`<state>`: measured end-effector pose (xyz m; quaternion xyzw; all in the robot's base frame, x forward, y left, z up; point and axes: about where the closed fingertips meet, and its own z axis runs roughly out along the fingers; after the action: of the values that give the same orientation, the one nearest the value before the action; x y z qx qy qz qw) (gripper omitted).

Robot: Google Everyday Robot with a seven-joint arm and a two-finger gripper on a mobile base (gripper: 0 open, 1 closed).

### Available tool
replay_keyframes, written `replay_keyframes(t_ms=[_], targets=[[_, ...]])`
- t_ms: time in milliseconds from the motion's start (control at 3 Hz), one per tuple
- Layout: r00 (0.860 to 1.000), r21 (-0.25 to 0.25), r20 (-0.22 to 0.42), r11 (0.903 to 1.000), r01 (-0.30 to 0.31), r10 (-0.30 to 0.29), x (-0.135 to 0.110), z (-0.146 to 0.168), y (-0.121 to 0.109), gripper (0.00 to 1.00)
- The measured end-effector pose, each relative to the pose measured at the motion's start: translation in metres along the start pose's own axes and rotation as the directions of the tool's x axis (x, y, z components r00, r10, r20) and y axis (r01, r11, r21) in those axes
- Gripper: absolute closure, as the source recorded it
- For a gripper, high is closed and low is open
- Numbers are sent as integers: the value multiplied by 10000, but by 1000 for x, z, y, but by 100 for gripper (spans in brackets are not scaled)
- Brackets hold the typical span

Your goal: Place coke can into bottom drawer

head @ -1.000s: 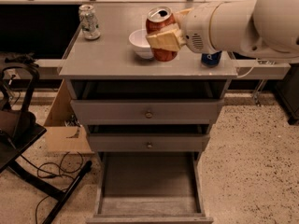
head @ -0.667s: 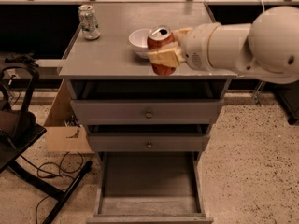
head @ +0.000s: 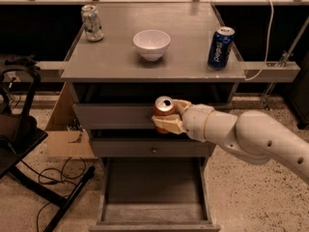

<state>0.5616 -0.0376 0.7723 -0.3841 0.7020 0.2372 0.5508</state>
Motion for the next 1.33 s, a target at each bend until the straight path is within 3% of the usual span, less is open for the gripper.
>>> replay_keyframes(t_ms=[333,667,1000,1333], targets=[[9994,268,324,9995,-140,131,70,18,-4,100],[9947,98,264,9950,-998,995,147,34,-4,100],[9904,9,270,9908,-1356,1355,168,39,0,100],[9917,-22,95,9918,-1279,1279,174,46,1,100]])
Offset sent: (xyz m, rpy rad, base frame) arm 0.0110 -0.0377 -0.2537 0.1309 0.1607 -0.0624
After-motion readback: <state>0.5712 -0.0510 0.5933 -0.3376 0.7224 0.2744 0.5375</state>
